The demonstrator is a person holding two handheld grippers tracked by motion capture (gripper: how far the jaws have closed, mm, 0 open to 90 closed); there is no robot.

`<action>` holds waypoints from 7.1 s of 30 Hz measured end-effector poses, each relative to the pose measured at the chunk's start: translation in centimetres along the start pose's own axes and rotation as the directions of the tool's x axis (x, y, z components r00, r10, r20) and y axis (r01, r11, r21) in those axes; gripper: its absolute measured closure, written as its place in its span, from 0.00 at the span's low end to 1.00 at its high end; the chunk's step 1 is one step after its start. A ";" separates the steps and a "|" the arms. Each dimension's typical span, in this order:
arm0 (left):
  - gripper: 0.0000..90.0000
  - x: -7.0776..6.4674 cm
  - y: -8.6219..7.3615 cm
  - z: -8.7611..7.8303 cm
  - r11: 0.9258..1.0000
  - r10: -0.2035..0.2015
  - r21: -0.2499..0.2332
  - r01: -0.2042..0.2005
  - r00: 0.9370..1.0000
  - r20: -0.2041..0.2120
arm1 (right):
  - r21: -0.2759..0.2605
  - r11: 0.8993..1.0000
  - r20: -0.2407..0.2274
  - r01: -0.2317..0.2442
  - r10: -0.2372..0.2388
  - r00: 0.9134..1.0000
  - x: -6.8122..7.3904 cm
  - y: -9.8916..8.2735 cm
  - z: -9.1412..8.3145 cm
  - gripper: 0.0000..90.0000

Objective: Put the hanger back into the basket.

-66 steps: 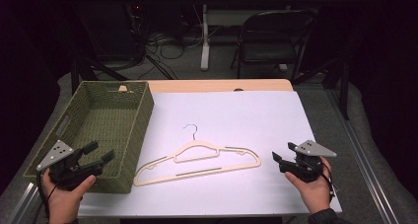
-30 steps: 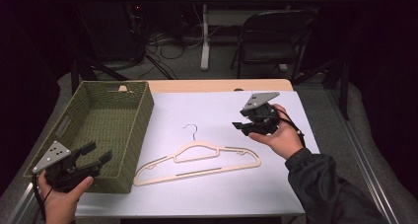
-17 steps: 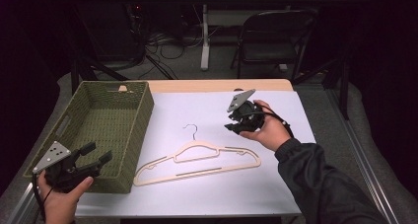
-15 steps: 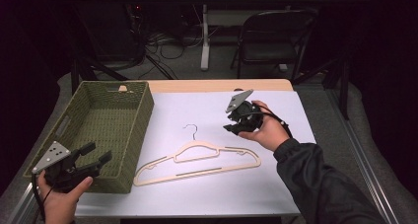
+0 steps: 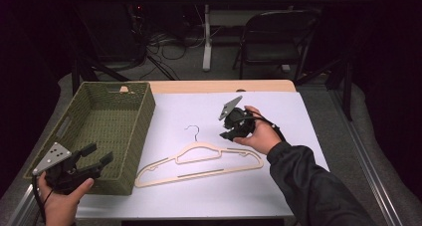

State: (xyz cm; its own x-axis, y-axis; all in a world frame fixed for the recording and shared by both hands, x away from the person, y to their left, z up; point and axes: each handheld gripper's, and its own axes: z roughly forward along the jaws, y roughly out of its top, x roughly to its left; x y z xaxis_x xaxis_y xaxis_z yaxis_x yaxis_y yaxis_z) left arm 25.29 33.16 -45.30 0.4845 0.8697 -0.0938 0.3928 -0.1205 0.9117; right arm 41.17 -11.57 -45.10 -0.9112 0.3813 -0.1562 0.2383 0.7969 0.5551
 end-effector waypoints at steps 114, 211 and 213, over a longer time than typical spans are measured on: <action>0.35 -1.8 0.2 1.1 0.999 0.049 0.022 -0.050 0.998 0.041 | 0.365 0.831 -0.319 0.419 -0.311 0.895 5.1 0.0 6.8 0.95; 0.64 -12.4 0.1 17.8 0.780 0.164 0.440 -0.445 0.824 0.543 | 0.255 0.827 -0.011 0.501 -0.515 0.857 9.0 -2.1 2.0 0.91; 0.64 -12.5 0.0 17.8 0.782 0.164 0.436 -0.445 0.822 0.546 | 0.258 0.835 -0.002 0.486 -0.502 0.865 9.0 -2.2 2.1 0.91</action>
State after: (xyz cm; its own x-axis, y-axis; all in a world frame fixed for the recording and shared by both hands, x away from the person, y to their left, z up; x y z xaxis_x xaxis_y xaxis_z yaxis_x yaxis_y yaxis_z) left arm 33.18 13.78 -51.20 0.8890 0.4340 -0.1459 0.4322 -0.6900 0.5806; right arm 33.16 -8.93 -49.39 -0.9082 -0.0714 -0.4123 -0.1569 0.9715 0.1774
